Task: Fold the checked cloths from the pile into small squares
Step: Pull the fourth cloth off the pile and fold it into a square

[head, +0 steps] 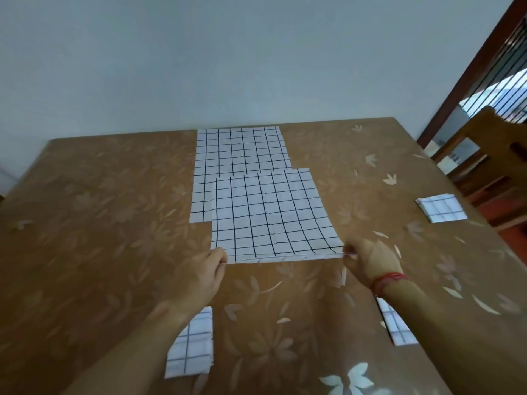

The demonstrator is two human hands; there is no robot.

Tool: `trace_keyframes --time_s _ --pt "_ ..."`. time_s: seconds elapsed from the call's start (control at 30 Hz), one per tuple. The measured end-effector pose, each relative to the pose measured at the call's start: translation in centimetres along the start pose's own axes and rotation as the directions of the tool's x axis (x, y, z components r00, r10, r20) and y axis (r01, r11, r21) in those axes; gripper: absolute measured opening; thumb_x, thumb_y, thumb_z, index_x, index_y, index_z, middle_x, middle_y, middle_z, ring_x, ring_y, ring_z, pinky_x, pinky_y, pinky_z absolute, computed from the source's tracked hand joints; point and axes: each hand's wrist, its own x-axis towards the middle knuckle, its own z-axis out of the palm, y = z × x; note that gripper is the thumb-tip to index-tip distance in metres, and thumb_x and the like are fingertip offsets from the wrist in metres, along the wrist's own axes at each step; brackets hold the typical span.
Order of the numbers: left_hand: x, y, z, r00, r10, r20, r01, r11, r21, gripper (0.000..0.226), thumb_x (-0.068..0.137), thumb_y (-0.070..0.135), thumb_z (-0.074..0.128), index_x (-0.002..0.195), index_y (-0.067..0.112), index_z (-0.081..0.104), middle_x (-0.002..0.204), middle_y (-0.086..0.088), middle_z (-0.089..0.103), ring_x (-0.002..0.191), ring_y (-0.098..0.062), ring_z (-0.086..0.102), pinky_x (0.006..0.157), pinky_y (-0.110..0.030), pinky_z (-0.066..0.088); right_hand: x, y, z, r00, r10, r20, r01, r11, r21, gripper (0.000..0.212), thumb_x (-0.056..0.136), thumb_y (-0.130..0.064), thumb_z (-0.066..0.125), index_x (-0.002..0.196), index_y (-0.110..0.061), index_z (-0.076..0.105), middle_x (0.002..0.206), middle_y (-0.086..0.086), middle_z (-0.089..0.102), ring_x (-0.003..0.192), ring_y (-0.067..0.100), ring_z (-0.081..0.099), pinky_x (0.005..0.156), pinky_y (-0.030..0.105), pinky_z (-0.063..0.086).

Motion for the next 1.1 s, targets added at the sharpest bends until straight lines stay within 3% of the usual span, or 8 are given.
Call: trace_keyframes --time_s 0.2,0.3,0.4,0.6,0.7,0.9,1.03,1.1 --pt "-2.7 1.3 -1.0 0.998 -0.031 0.056 0.032 0.999 -0.025 0.01 0.088 0.007 0.062 0.086 0.016 0.059 0.073 0.009 0.057 0.062 -0.012 0.05 0.049 -0.021 0.031 -3.5 0.4 -1.4 0.995 -0.001 0.099 -0.004 0.999 0.045 0.016 0.08 -0.025 0.063 0.093 -0.03 0.071 0.091 0.001 0.07 0.099 0.025 0.059 0.079 0.031 0.049" --pt "-3.4 1.4 -1.4 0.996 -0.032 0.085 0.035 0.999 -0.03 0.009 0.089 0.006 0.061 0.091 0.015 0.064 0.083 0.007 0.063 0.072 -0.014 0.058 0.055 -0.023 0.041 -4.7 0.3 -2.3 0.984 0.031 0.175 -0.044 0.996 0.073 0.012 0.078 -0.021 0.062 0.071 -0.03 0.068 0.073 0.0 0.064 0.083 0.025 0.061 0.068 0.032 0.053" --pt "-3.5 1.4 -1.7 0.996 -0.031 0.086 0.035 0.999 -0.039 0.01 0.09 0.007 0.061 0.087 0.016 0.064 0.083 0.011 0.059 0.072 -0.009 0.054 0.056 -0.012 0.033 -5.0 0.5 -2.9 0.979 0.021 0.2 -0.044 0.993 0.113 0.013 0.075 -0.026 0.065 0.065 -0.034 0.062 0.067 -0.006 0.063 0.073 0.019 0.061 0.063 0.031 0.052" --pt "-1.7 0.6 -2.1 0.994 -0.086 0.062 0.087 0.996 -0.026 0.016 0.084 0.004 0.065 0.084 0.019 0.062 0.081 0.013 0.057 0.07 -0.011 0.054 0.056 -0.028 0.045 -3.6 -0.1 -4.2 0.997 0.019 0.068 -0.037 0.96 0.277 0.019 0.071 -0.031 0.075 0.059 -0.028 0.061 0.066 -0.005 0.063 0.073 0.014 0.06 0.067 0.031 0.05" --pt "0.2 0.5 -2.3 0.995 -0.1 0.016 0.101 0.994 -0.043 0.018 0.09 0.007 0.06 0.078 0.019 0.055 0.073 0.013 0.05 0.065 -0.007 0.05 0.053 -0.021 0.039 -2.4 -0.5 -4.6 0.995 0.102 0.011 -0.099 0.934 0.344 0.024 0.069 -0.035 0.077 0.055 -0.027 0.059 0.059 -0.003 0.059 0.064 0.015 0.058 0.058 0.033 0.048" --pt "4.8 -1.6 -1.5 0.992 -0.116 -0.059 0.117 0.993 0.015 0.02 0.088 0.008 0.063 0.078 0.023 0.056 0.073 0.013 0.052 0.068 -0.012 0.052 0.057 -0.035 0.047 1.4 -1.0 -4.0 0.982 0.183 0.037 -0.178 0.863 0.472 0.018 0.069 -0.031 0.079 0.061 -0.027 0.063 0.061 -0.005 0.066 0.062 0.012 0.062 0.054 0.029 0.049" --pt "7.8 -2.4 -0.6 0.992 -0.052 -0.111 0.066 0.99 0.122 0.011 0.085 0.007 0.067 0.086 0.017 0.063 0.085 0.007 0.061 0.075 -0.016 0.057 0.059 -0.028 0.042 5.1 -1.5 -2.0 0.964 0.262 0.038 -0.245 0.827 0.506 0.019 0.074 -0.029 0.079 0.069 -0.017 0.065 0.068 0.0 0.066 0.065 0.016 0.059 0.055 0.026 0.043" --pt "8.8 -2.5 0.1 0.993 -0.003 -0.122 0.028 0.979 0.201 0.023 0.079 0.005 0.072 0.099 0.014 0.065 0.098 0.003 0.062 0.087 -0.02 0.058 0.065 -0.03 0.046 7.1 -1.8 -1.1 0.955 0.295 0.038 -0.271 0.81 0.52 0.02 0.076 -0.029 0.078 0.082 -0.011 0.07 0.075 0.001 0.066 0.071 0.018 0.059 0.062 0.026 0.043"
